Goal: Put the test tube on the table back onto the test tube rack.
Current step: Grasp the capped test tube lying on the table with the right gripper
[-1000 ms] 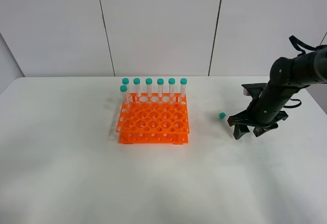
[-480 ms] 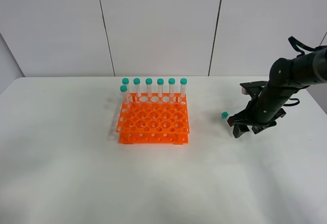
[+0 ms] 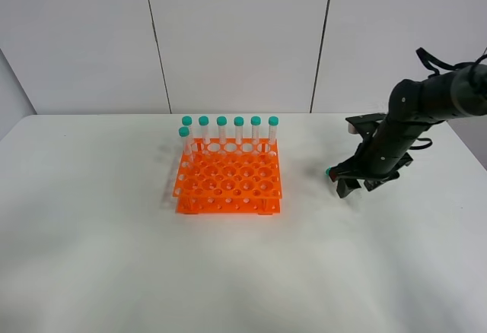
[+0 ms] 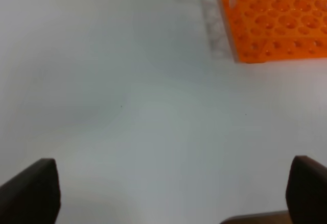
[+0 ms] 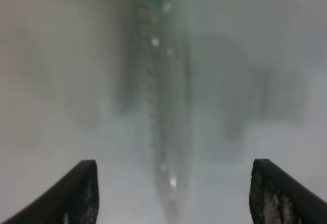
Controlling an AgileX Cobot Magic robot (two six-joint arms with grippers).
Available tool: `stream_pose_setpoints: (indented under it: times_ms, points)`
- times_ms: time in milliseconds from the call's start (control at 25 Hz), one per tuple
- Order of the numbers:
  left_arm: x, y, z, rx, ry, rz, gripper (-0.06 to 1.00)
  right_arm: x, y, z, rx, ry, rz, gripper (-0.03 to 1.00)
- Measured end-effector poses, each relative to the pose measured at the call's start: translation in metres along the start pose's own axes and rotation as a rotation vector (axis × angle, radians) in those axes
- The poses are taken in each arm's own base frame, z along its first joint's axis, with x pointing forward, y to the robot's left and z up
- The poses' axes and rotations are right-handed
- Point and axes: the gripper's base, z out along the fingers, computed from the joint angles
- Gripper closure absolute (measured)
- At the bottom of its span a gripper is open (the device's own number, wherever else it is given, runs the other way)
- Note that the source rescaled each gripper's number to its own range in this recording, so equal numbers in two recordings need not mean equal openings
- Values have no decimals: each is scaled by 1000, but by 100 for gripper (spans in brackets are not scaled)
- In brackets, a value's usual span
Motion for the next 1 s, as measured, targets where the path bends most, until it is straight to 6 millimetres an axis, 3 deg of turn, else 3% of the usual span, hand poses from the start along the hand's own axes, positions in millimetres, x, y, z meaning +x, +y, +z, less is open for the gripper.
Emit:
stream_pose_setpoints:
  times_ms: [240, 560, 1000]
  points:
    - [0, 0, 0, 0, 0, 0, -6, -18, 12, 2, -1, 8, 14, 36]
    - [0, 0, 0, 0, 0, 0, -6, -7, 3, -1, 102, 144, 12, 36]
    - [0, 0, 0, 0, 0, 0, -6, -8, 8, 10, 47, 131, 65, 36]
